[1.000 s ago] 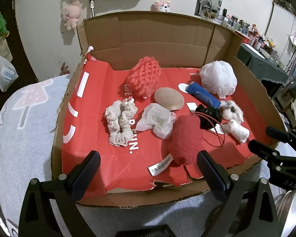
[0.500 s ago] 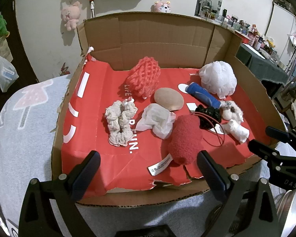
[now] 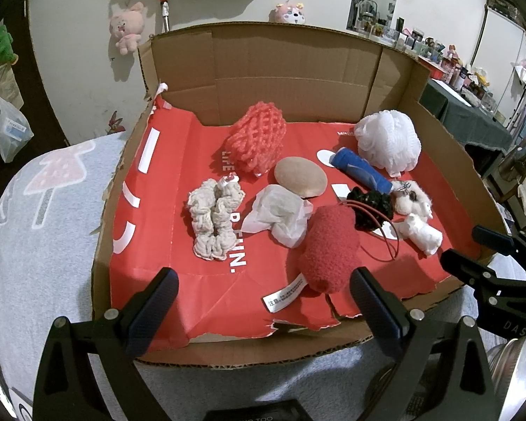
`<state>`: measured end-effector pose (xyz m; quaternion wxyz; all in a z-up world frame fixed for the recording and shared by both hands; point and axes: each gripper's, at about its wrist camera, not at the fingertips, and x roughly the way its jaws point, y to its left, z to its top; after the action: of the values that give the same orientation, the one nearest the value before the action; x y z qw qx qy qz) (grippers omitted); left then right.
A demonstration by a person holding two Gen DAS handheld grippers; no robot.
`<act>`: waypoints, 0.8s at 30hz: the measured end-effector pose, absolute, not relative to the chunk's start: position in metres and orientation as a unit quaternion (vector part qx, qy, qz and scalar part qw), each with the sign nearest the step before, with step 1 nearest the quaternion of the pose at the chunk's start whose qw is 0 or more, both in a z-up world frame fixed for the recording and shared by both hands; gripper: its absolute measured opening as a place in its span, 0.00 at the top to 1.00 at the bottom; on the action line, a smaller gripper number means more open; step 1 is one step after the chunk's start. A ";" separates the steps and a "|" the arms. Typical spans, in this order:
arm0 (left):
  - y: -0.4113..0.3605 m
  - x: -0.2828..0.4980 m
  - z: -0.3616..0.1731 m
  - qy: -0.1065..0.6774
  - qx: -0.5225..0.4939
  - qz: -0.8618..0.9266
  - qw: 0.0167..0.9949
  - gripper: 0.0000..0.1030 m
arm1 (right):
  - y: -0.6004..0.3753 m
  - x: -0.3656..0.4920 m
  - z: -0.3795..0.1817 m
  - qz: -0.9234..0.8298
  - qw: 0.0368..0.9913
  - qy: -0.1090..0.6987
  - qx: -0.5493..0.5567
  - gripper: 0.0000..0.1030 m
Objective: Organize soft objects
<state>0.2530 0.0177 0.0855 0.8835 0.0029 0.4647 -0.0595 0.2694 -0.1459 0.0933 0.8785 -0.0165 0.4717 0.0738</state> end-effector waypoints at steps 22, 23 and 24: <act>0.017 0.252 0.086 0.461 0.002 -0.057 0.886 0.03 | -0.146 0.269 0.094 0.074 0.879 0.471 -0.017 0.30; 0.016 0.251 0.086 0.460 0.003 -0.055 0.886 0.03 | -0.146 0.269 0.094 0.074 0.879 0.471 -0.017 0.30; 0.017 0.251 0.086 0.459 0.002 -0.055 0.887 0.03 | -0.146 0.269 0.094 0.074 0.879 0.472 -0.016 0.30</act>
<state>0.2508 0.0166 0.0863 0.8866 0.0024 0.4593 -0.0545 0.2688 -0.1460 0.0938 0.8786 -0.0165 0.4715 0.0744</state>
